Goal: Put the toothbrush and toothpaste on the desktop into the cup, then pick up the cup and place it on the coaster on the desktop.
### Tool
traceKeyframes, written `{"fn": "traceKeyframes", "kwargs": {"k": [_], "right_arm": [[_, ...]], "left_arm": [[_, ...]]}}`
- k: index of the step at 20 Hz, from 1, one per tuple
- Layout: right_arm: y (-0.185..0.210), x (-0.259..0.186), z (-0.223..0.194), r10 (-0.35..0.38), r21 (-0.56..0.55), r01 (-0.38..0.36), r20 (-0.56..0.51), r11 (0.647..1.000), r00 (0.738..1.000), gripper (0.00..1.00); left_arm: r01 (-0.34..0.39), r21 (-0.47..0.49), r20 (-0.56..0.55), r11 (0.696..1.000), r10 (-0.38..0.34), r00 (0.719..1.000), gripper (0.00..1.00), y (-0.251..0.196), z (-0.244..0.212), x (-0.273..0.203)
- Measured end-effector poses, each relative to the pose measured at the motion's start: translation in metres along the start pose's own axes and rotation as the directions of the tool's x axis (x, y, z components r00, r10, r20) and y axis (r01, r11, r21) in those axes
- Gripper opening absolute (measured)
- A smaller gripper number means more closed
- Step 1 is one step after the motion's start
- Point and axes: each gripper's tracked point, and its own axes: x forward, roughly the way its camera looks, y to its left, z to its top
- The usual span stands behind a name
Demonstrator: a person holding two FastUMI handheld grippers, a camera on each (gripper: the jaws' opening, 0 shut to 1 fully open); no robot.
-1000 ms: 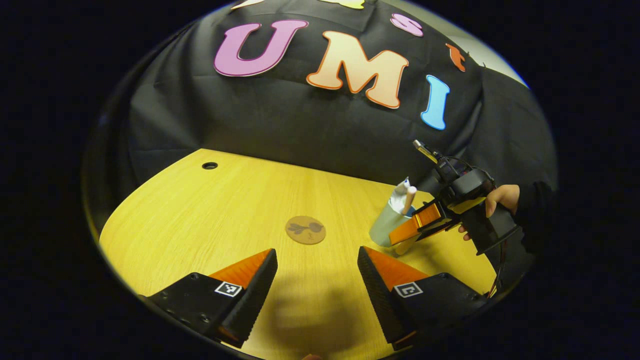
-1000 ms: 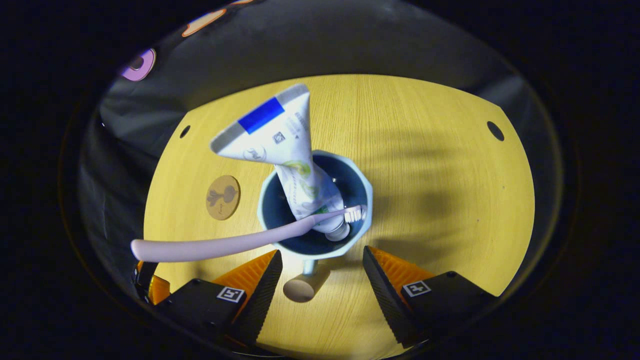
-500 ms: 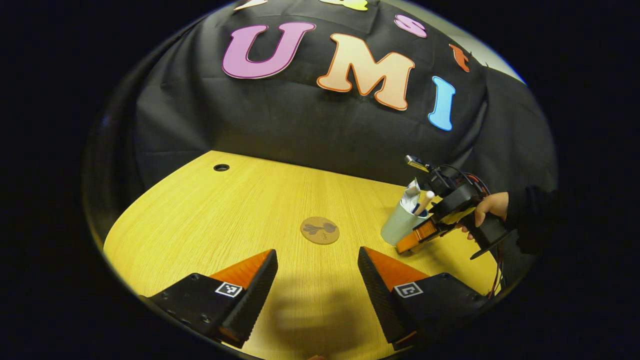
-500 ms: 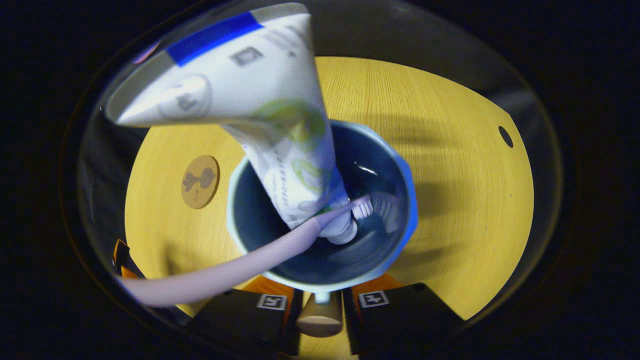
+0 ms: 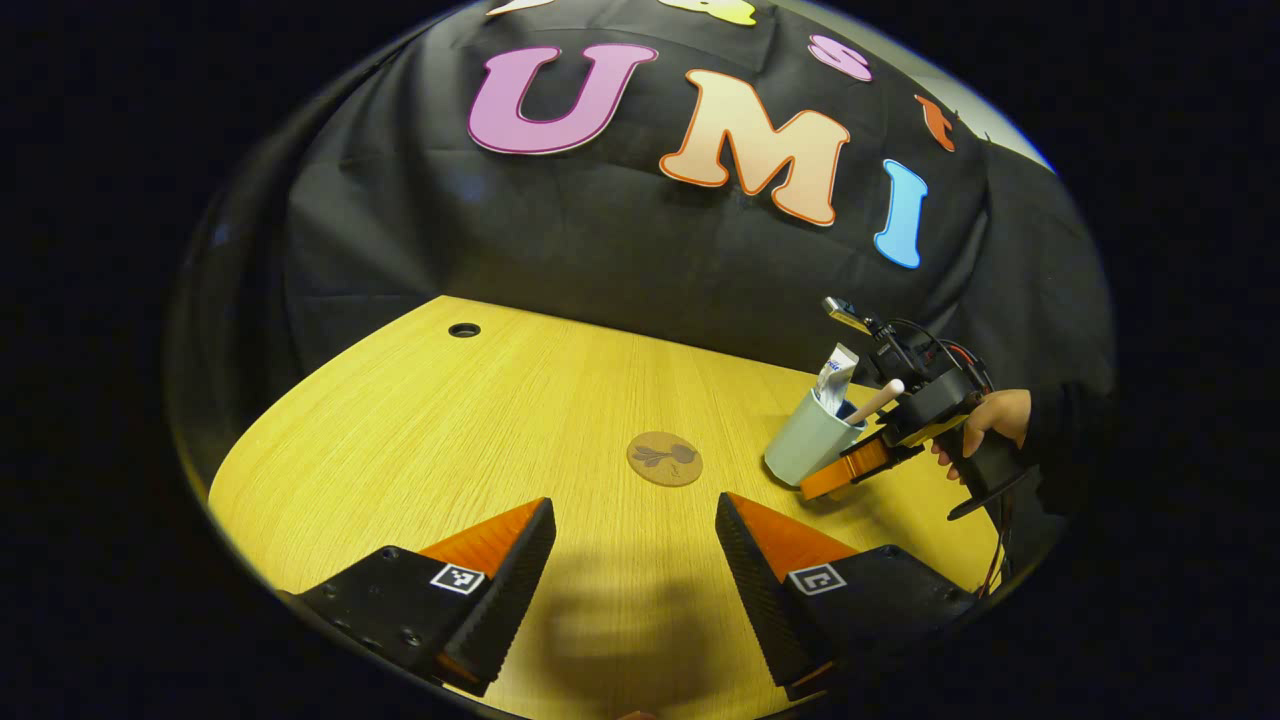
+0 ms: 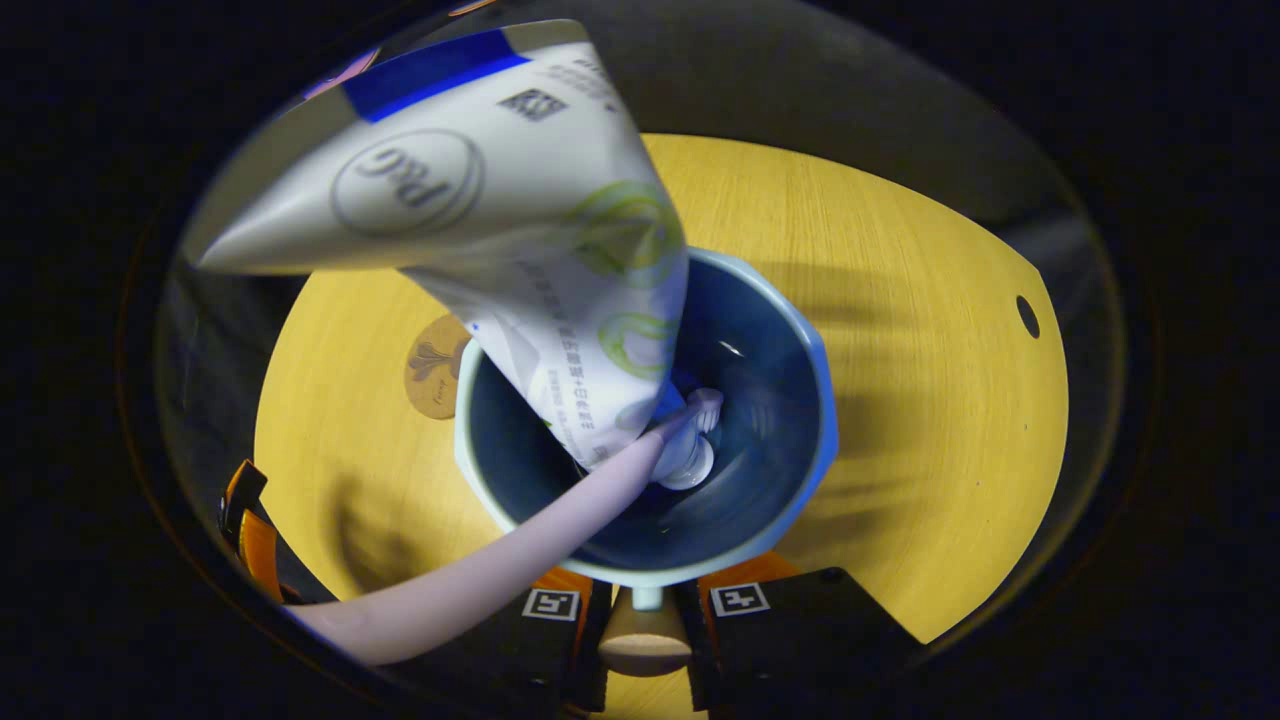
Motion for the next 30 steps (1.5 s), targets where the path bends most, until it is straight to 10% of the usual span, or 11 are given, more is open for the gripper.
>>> {"fn": "traceKeyframes", "kwargs": {"k": [11, 21, 25, 30], "right_arm": [[0.107, 0.016, 0.038, 0.043, -0.150, -0.036, 0.037, 0.988, 0.998, 0.37], [0.117, 0.012, 0.025, 0.010, -0.195, -0.002, 0.040, 0.981, 0.999, 0.40], [0.110, -0.027, 0.023, 0.015, -0.256, 0.014, 0.113, 0.967, 0.994, 1.00], [0.066, -0.103, 0.005, 0.044, -0.228, 0.020, 0.275, 0.973, 0.960, 0.99]], "left_arm": [[-0.074, -0.054, 0.012, 0.996, 0.074, 0.997, 0.94, 0.045, 0.004, -0.014], [-0.094, -0.058, 0.022, 0.994, 0.096, 0.995, 0.94, 0.051, 0.007, -0.020], [-0.078, -0.037, 0.033, 0.996, 0.079, 0.996, 0.94, 0.044, 0.011, -0.022], [-0.051, -0.005, 0.051, 0.999, 0.051, 0.997, 0.94, 0.004, 0.022, -0.020]]}}
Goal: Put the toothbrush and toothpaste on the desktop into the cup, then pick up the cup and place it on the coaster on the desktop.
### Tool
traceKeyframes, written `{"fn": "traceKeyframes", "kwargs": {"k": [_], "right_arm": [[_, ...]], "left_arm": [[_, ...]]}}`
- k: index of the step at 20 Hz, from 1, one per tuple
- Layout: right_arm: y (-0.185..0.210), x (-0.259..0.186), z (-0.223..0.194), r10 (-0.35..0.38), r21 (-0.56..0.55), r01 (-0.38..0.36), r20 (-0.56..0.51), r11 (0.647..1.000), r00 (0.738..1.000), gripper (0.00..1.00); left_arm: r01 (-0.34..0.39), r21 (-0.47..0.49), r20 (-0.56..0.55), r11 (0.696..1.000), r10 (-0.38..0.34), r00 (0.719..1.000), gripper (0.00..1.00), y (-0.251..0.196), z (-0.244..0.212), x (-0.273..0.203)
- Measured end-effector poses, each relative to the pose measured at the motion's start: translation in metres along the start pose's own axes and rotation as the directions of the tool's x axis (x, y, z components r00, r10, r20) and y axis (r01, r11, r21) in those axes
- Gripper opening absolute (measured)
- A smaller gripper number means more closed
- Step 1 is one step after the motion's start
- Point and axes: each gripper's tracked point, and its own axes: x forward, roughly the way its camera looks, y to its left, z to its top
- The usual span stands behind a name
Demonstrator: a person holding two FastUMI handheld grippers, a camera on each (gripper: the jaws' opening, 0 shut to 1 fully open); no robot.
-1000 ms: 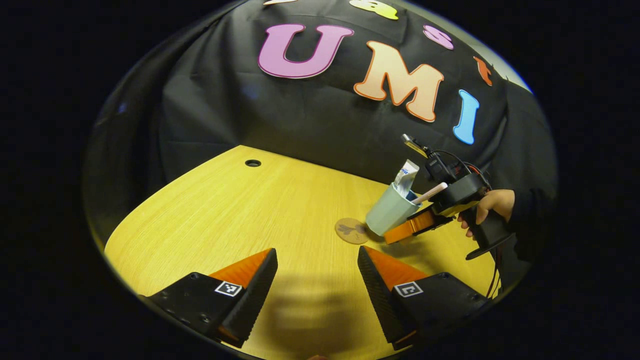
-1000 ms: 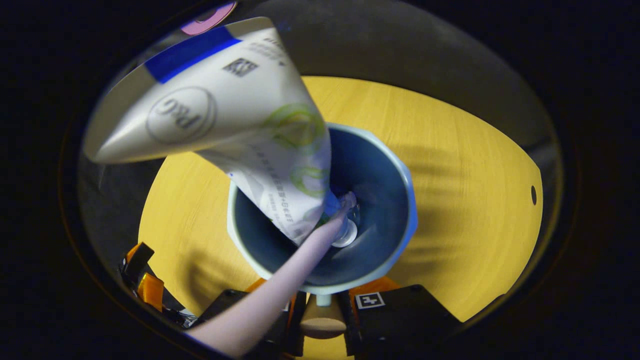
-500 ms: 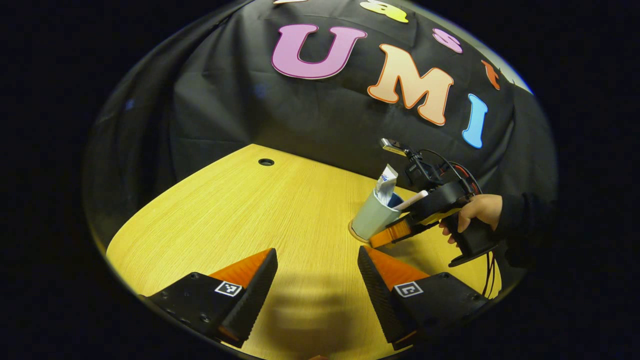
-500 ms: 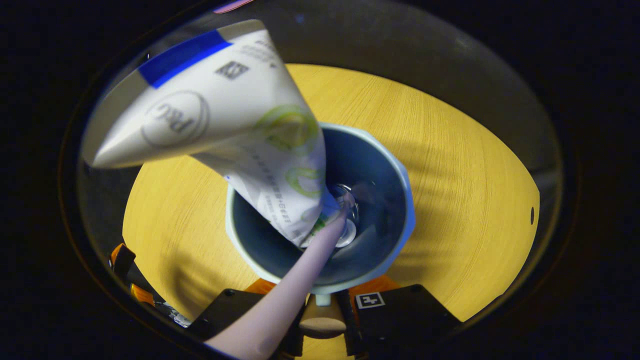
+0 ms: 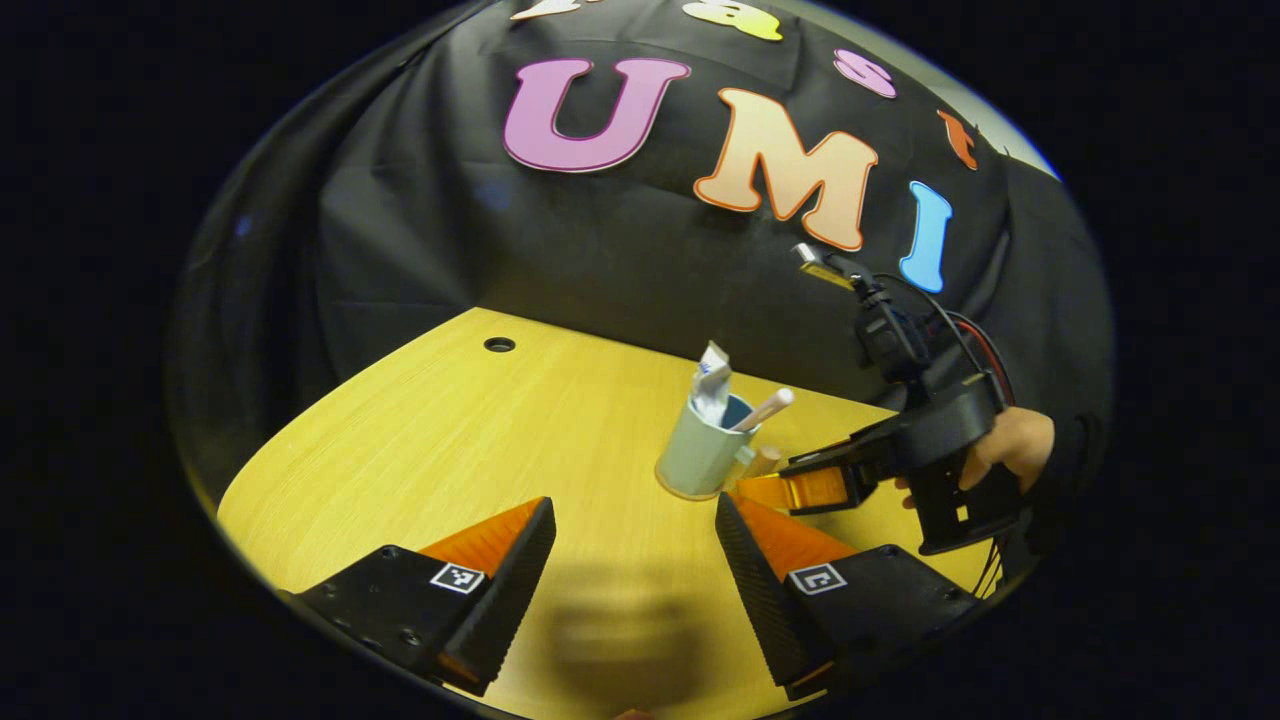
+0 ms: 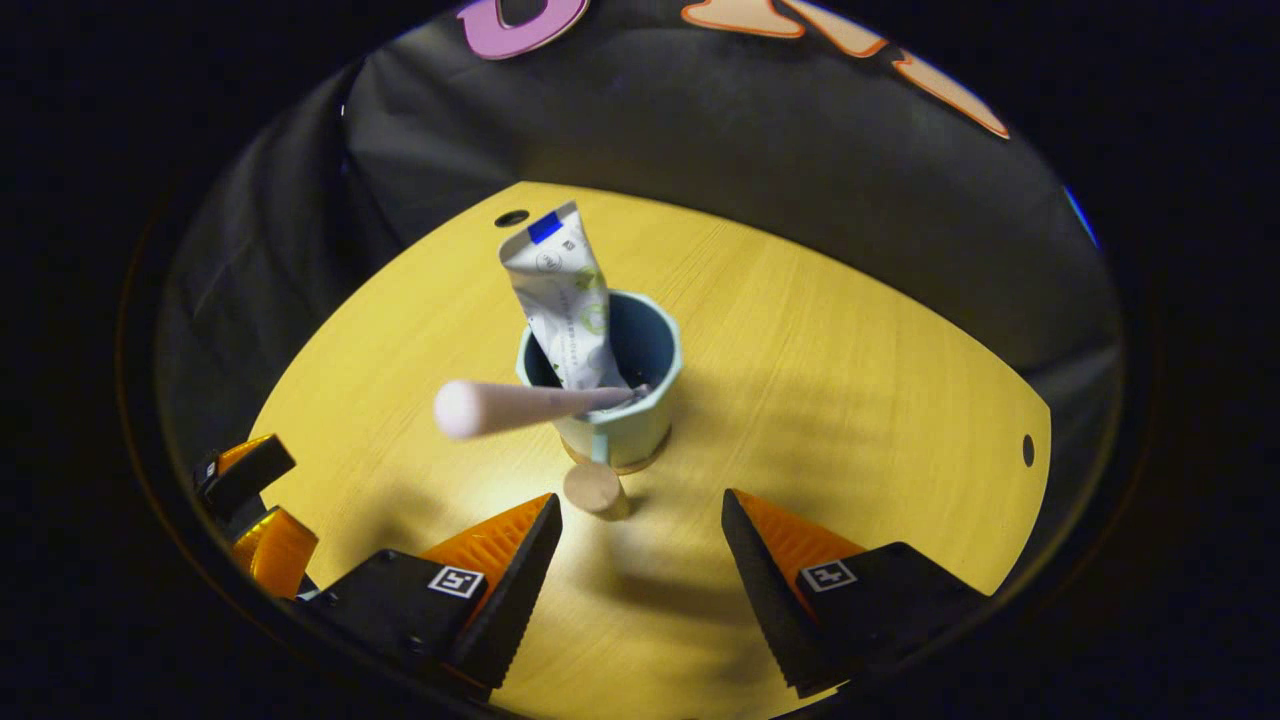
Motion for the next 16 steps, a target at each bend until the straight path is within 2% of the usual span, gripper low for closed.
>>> {"fn": "traceKeyframes", "kwargs": {"k": [3, 5, 6, 9, 12, 15, 16], "right_arm": [[-0.032, -0.051, 0.006, -0.055, -0.001, 0.056, 0.177, 0.998, 0.983, 0.96], [-0.044, -0.079, 0.001, -0.086, 0.002, 0.089, 0.277, 0.996, 0.957, 0.96], [-0.049, -0.092, -0.003, -0.099, 0.017, 0.099, 0.316, 0.995, 0.944, 0.99], [-0.062, -0.134, -0.006, -0.119, 0.091, 0.088, 0.426, 0.992, 0.897, 0.99], [-0.079, -0.176, -0.005, -0.176, 0.160, 0.107, 0.525, 0.981, 0.832, 0.99], [-0.092, -0.221, 0.003, -0.242, 0.222, 0.126, 0.640, 0.967, 0.730, 0.98], [-0.095, -0.233, 0.005, -0.254, 0.240, 0.121, 0.665, 0.963, 0.703, 0.99]], "left_arm": [[0.018, 0.019, 0.020, 1.000, -0.019, 1.000, 0.94, -0.032, 0.012, 0.002], [0.034, 0.037, 0.036, 0.999, -0.035, 0.999, 0.94, -0.049, 0.019, -0.001], [0.038, 0.050, 0.043, 0.998, -0.041, 0.998, 0.94, -0.057, 0.023, -0.001], [0.058, 0.083, 0.060, 0.995, -0.063, 0.996, 0.94, -0.080, 0.034, -0.003], [0.075, 0.088, 0.102, 0.993, -0.084, 0.991, 0.93, -0.101, 0.050, -0.009], [0.051, 0.122, 0.174, 0.991, -0.072, 0.982, 0.93, -0.111, 0.072, -0.018], [0.044, 0.136, 0.200, 0.990, -0.071, 0.977, 0.93, -0.114, 0.079, -0.020]]}}
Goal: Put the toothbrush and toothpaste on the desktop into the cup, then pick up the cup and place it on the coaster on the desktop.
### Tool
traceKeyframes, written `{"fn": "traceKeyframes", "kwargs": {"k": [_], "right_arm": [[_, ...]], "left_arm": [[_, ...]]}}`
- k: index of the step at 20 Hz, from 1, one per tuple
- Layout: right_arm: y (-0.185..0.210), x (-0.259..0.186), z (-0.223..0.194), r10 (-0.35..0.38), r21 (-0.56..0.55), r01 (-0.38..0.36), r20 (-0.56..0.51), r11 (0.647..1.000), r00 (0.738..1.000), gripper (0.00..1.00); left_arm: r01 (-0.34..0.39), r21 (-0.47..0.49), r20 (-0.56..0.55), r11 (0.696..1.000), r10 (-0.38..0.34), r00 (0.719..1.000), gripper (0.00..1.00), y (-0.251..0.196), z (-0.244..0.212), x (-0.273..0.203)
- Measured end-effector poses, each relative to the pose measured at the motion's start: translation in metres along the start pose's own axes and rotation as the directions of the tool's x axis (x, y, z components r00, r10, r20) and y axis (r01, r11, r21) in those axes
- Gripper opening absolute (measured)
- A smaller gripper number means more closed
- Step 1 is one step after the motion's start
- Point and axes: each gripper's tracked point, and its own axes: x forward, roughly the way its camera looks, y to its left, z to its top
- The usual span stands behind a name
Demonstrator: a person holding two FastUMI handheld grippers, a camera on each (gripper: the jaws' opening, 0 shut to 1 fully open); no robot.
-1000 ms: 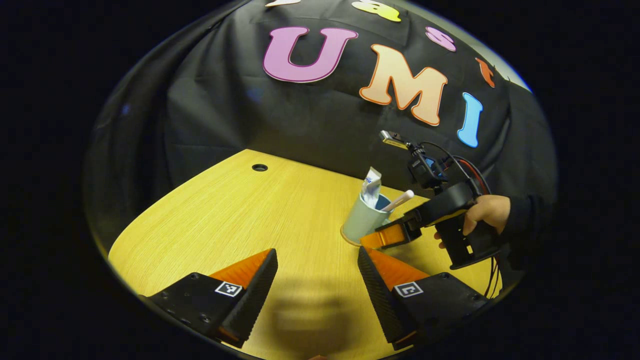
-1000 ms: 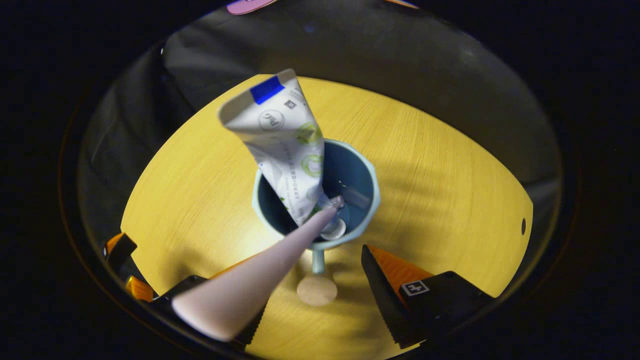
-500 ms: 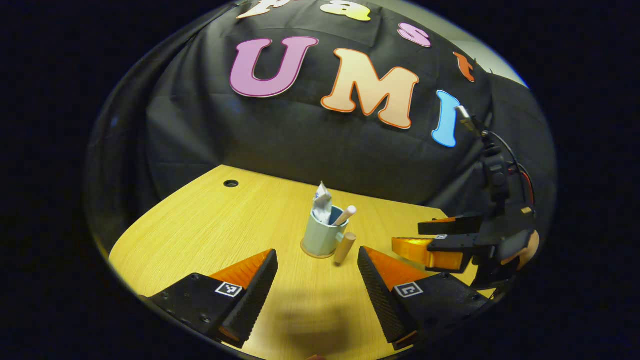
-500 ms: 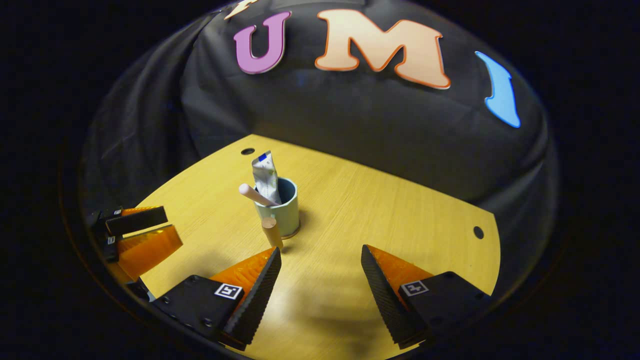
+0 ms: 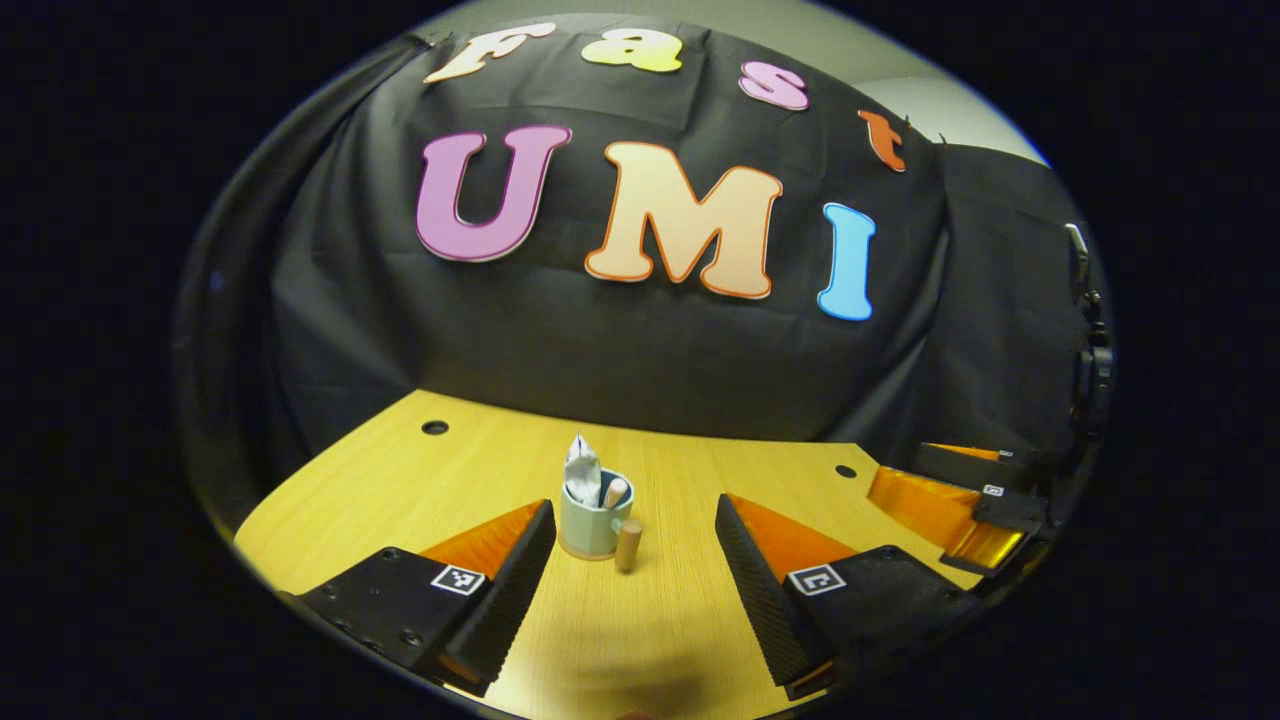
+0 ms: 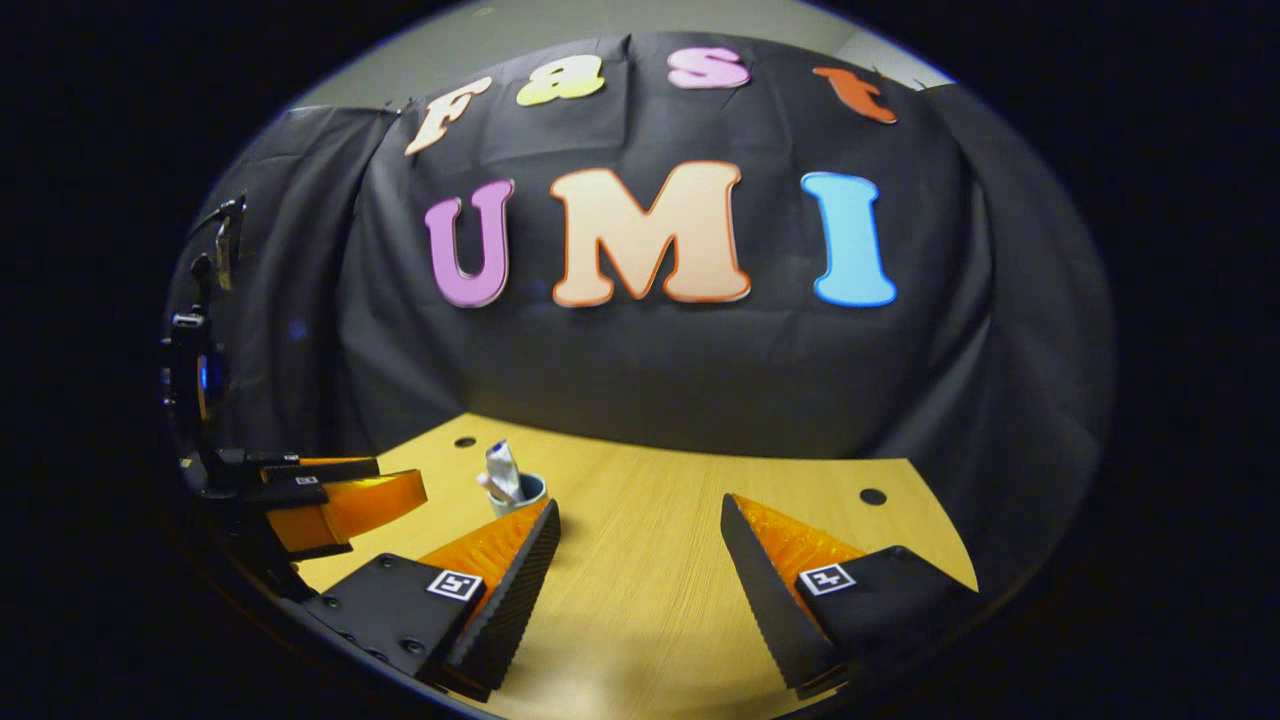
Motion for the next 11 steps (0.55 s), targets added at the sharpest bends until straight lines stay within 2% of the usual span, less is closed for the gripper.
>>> {"fn": "traceKeyframes", "kwargs": {"k": [3, 7, 11], "right_arm": [[-0.006, -0.008, 0.010, 0.001, 0.048, -0.002, 0.028, 0.999, 1.000, 0.99], [-0.012, -0.001, 0.023, -0.004, 0.075, 0.000, 0.060, 0.997, 0.998, 0.98], [-0.010, -0.004, 0.051, 0.023, 0.125, -0.041, 0.138, 0.991, 0.990, 0.99]], "left_arm": [[0.005, 0.025, 0.046, 1.000, -0.006, 0.999, 0.91, -0.007, 0.016, -0.002], [0.008, 0.028, 0.068, 1.000, -0.010, 0.998, 0.93, -0.010, 0.027, 0.003], [0.006, 0.055, 0.076, 0.998, -0.010, 0.997, 0.93, -0.008, 0.034, 0.001]]}}
